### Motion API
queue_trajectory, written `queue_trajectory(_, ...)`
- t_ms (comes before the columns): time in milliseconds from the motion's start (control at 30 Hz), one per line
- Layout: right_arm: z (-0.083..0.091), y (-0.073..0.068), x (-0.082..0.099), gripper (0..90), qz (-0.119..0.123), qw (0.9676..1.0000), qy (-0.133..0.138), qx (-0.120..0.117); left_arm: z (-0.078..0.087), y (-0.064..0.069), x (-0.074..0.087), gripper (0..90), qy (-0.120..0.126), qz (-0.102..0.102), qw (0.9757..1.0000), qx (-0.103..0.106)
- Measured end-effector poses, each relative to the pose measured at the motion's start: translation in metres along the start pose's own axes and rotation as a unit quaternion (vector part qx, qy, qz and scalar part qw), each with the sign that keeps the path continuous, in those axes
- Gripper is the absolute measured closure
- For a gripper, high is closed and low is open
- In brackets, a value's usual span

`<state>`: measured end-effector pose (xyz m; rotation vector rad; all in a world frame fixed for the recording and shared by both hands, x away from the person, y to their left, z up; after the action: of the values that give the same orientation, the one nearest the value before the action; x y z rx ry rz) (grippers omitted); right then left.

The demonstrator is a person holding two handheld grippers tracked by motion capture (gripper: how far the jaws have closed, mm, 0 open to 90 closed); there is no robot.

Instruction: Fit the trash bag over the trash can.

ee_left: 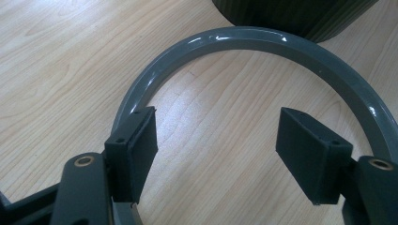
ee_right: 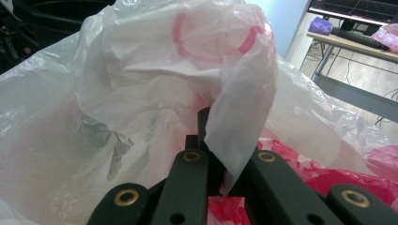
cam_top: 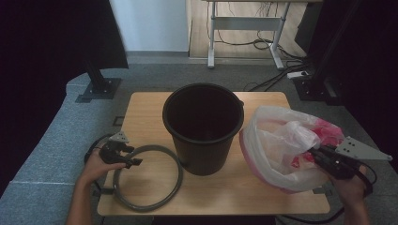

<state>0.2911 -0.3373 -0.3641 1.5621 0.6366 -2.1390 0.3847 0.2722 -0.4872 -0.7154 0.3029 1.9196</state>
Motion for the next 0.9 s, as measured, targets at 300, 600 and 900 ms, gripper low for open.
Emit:
queue_trajectory(300,0.005,-0.001,-0.017,87.8,0.007,0.9999,0.014,0.002,-0.001,0.000,0.000,30.0,-0.003,-0.001,1.0000,0.001)
queue_trajectory(600,0.006,0.000,-0.036,87.8,0.008,0.9996,0.028,-0.001,-0.002,0.000,0.000,30.0,-0.005,0.000,1.0000,0.001)
queue_trajectory(900,0.006,-0.005,-0.055,87.8,0.018,0.9990,0.040,-0.003,-0.002,0.001,0.000,30.0,-0.005,-0.002,1.0000,0.002)
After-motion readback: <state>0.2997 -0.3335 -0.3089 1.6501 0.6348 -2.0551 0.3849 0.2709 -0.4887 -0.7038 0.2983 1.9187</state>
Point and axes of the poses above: each handheld gripper's, and its own axes: z roughly backward along the jaws, x roughly out of its underside, y roughly to its right, the point moved 4 cm from there along -z, roughly forward along the jaws, and after that the axes turned 15 degrees about -z, right-handed, at the moved point
